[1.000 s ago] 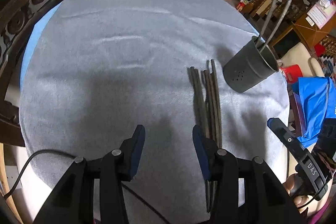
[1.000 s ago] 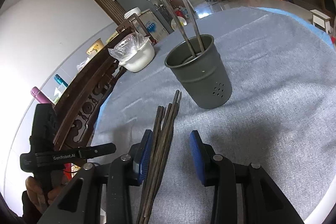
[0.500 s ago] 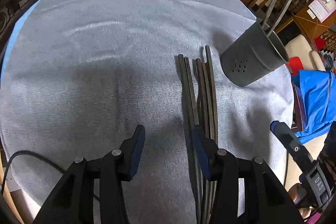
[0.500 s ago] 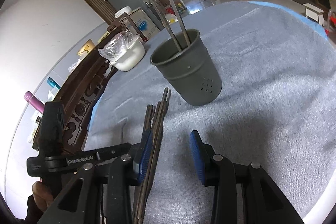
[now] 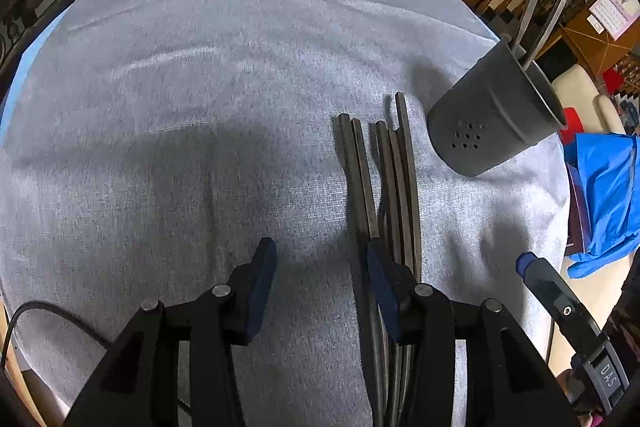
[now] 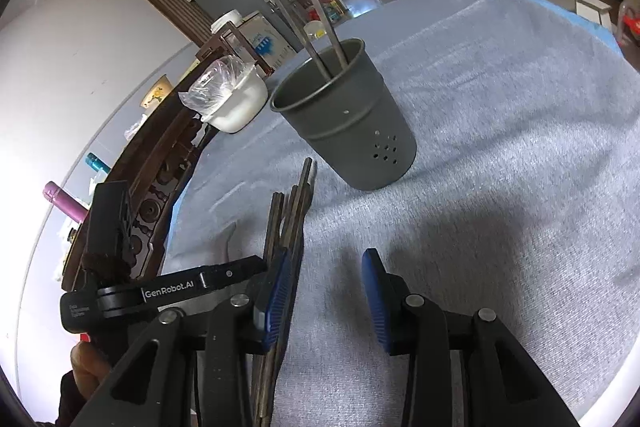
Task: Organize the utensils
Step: 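Move both grippers back down to the remaining chopstick bundle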
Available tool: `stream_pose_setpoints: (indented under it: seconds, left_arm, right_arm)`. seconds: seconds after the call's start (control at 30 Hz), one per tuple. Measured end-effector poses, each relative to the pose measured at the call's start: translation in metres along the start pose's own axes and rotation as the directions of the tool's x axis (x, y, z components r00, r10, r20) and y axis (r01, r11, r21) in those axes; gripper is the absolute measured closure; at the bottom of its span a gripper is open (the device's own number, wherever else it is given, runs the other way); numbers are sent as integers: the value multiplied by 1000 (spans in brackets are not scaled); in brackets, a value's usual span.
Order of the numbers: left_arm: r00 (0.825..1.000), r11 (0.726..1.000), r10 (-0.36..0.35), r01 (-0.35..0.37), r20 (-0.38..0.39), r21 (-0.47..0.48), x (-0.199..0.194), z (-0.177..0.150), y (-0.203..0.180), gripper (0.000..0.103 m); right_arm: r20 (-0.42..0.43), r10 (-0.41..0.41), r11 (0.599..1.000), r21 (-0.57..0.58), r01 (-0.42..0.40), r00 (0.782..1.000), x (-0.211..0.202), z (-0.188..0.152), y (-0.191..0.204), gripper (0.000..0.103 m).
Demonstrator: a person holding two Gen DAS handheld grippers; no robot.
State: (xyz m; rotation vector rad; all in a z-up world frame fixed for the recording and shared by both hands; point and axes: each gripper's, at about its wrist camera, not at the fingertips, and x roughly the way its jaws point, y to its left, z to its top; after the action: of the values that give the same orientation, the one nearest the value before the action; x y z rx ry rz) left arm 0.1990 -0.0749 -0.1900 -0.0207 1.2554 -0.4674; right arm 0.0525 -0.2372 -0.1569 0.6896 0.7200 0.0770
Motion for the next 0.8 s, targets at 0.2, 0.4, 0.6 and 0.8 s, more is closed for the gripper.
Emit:
stream_pose_setpoints:
  seconds: [0.2, 0.4, 0.6, 0.8]
  left_arm:
    - [1000, 1000, 18, -18, 6, 9, 8, 5, -10, 51]
    - [1000, 1000, -13, 13, -2, -12, 5, 2, -3, 51]
    - [1000, 1000, 24, -24, -4, -3, 10, 6, -7, 53]
    - [999, 999, 7, -9, -38, -39, 7, 7, 8, 62]
  right_arm:
    - [-6, -18, 1000, 0, 18, 1000, 5, -4, 2, 63]
    - [-1, -26, 1000, 10, 26, 1000, 5, -4, 1, 63]
    - [-4, -24, 1000, -2, 24, 1000, 8, -3, 6, 64]
    - [-56, -20, 998, -61, 16, 998, 29, 8, 23, 73]
